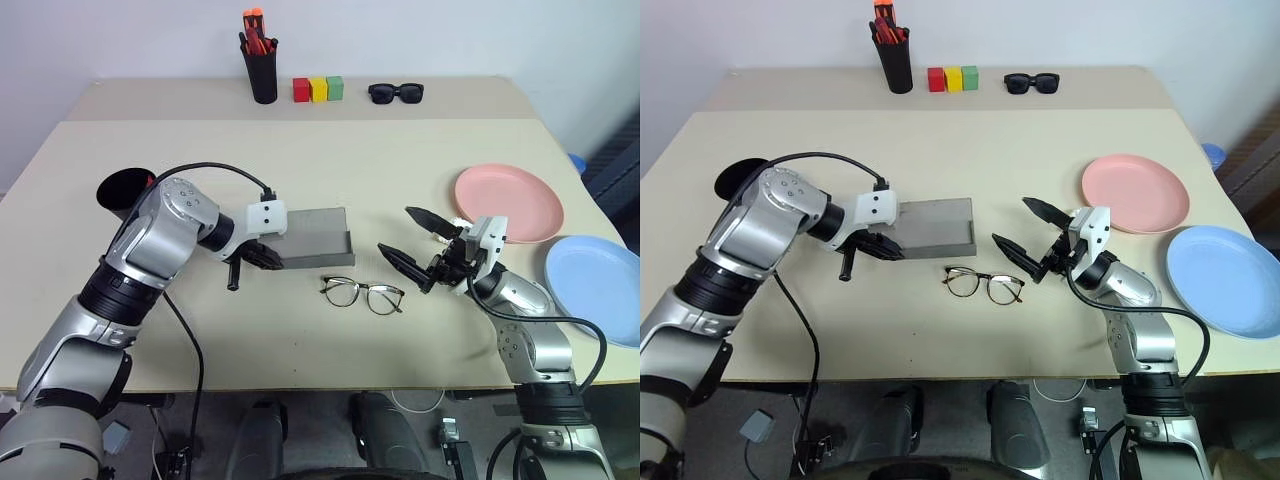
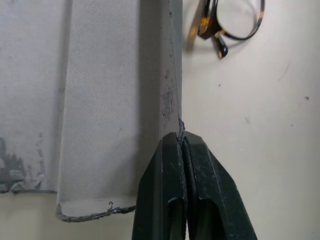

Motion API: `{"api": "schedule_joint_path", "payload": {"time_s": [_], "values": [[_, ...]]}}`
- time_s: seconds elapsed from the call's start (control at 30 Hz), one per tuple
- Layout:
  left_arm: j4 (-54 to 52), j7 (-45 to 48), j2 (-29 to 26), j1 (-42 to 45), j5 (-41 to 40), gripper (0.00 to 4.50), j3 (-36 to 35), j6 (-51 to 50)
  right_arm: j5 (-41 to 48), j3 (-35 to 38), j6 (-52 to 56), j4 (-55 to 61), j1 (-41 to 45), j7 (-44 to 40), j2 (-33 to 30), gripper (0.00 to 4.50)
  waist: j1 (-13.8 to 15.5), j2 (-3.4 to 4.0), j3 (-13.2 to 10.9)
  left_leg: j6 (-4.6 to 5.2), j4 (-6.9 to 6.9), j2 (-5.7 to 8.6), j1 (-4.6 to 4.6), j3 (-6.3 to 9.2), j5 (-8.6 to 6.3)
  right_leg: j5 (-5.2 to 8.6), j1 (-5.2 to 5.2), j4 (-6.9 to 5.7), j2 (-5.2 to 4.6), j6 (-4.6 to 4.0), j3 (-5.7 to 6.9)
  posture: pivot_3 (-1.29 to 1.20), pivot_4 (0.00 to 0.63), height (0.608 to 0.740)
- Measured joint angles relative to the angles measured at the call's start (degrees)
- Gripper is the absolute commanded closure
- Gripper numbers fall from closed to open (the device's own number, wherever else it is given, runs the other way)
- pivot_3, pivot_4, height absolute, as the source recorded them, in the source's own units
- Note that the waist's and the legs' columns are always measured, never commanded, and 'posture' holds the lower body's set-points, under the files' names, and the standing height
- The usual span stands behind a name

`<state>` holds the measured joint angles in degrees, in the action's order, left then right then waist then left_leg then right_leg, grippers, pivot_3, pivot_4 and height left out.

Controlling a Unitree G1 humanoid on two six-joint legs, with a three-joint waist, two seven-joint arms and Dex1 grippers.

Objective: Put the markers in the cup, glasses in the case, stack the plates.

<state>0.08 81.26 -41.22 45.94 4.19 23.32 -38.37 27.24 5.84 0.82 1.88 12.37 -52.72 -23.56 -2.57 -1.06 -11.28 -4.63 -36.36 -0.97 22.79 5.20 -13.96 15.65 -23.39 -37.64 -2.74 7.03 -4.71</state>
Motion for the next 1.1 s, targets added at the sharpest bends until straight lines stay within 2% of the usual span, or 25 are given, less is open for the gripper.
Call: {"api": "schedule_joint_path", "payload": {"time_s": [0.43,0.63,0.67,0.7,0.93,0.97,1.1], "values": [[0.8,-0.4,-1.3,0.0,-1.0,4.47,0.2,0.5,0.1,0.1,0.5,0.3,-0.4,-0.1,-0.2,0.00,0.0,0.00,0.0,0.00,0.00,0.00,0.00,0.00,0.00,0.00,0.00,0.00,0.00,0.00,0.00,0.00,0.150,0.740],[0.8,-0.4,-3.0,-0.2,-1.1,4.47,0.2,0.6,0.6,0.2,2.0,0.9,-2.7,-1.5,-3.1,0.00,0.0,0.00,0.0,0.00,-0.01,0.00,0.00,-0.02,0.00,0.00,0.01,0.00,0.00,0.00,-0.01,0.00,0.150,0.740],[0.9,-0.4,-3.2,-0.2,-1.1,3.94,0.2,0.8,0.7,0.2,2.2,1.1,-2.9,-2.0,-3.7,0.00,0.0,0.00,0.0,0.00,-0.01,0.00,0.00,-0.02,0.00,0.00,0.01,0.00,0.00,0.00,-0.01,0.00,0.150,0.740],[0.9,-0.4,-3.2,-0.2,-1.1,3.62,0.2,1.3,0.9,0.2,2.3,1.3,-2.9,-2.5,-4.5,0.00,0.0,0.00,0.0,0.00,-0.01,0.00,-0.01,-0.02,0.00,0.00,0.02,0.00,0.00,0.00,-0.01,0.00,0.150,0.740],[0.8,-1.0,-3.2,-0.5,-1.2,0.15,0.2,2.7,1.2,0.3,3.9,2.6,-3.0,-4.3,-7.6,0.00,0.0,0.00,0.0,0.00,-0.01,0.00,-0.03,-0.02,0.00,0.00,0.03,0.00,0.00,0.00,-0.02,0.00,0.150,0.740],[0.8,-1.3,-3.1,-0.8,-1.2,0.03,0.2,2.7,1.1,0.3,4.6,3.2,-3.0,-4.3,-8.5,0.00,0.0,0.00,0.0,0.00,-0.01,0.00,-0.03,-0.02,0.00,0.00,0.03,0.00,0.00,0.00,-0.02,0.00,0.150,0.740],[0.4,-3.2,-2.1,-0.9,-1.7,0.03,0.1,3.6,0.3,-0.9,9.9,6.4,-4.0,-3.7,-12.0,0.00,0.1,0.00,0.0,0.00,-0.04,0.00,-0.02,-0.02,0.00,0.00,0.04,0.00,0.00,0.00,-0.02,0.00,0.150,0.740]]}}
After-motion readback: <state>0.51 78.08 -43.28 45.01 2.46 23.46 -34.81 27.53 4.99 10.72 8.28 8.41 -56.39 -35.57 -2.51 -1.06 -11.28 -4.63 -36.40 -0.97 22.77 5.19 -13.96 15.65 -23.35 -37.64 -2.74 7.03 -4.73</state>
